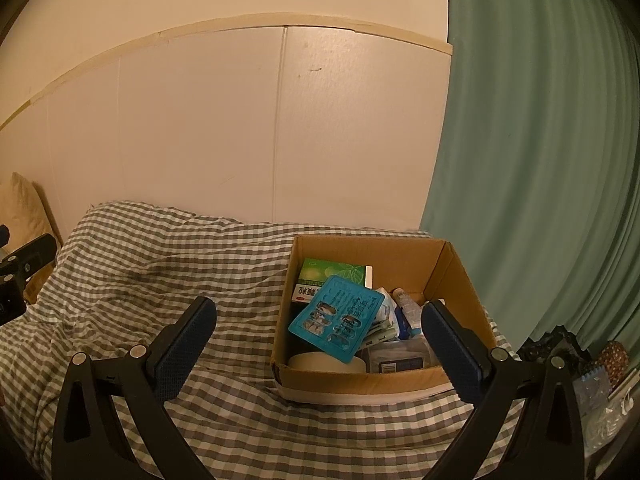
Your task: Organize objects
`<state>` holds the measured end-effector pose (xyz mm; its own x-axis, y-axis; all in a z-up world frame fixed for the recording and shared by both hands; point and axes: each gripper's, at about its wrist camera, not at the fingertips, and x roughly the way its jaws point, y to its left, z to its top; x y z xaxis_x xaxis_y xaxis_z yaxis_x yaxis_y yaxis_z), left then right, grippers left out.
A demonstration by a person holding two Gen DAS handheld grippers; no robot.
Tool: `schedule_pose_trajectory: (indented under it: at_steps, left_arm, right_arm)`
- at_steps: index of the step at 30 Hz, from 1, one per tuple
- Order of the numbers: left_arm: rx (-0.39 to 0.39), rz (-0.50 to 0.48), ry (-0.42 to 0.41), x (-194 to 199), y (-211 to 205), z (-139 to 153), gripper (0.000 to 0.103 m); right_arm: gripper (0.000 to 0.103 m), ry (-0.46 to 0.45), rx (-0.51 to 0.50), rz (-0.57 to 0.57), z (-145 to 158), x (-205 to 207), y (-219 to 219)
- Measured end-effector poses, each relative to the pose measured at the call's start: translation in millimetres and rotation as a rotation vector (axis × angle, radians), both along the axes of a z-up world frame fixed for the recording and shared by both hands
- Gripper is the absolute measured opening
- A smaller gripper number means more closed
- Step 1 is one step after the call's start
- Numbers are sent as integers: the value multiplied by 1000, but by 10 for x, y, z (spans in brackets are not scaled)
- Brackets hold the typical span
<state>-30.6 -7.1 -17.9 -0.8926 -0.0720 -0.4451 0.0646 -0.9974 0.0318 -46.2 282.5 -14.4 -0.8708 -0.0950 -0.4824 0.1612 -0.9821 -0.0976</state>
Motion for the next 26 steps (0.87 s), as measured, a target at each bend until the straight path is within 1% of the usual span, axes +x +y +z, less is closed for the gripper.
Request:
schedule_pose_trajectory:
  at_steps: [26]
  left_arm:
    - [5, 15, -19, -32, -21, -14, 103]
  right_arm:
    - [103, -17, 1, -8, -19, -32, 39]
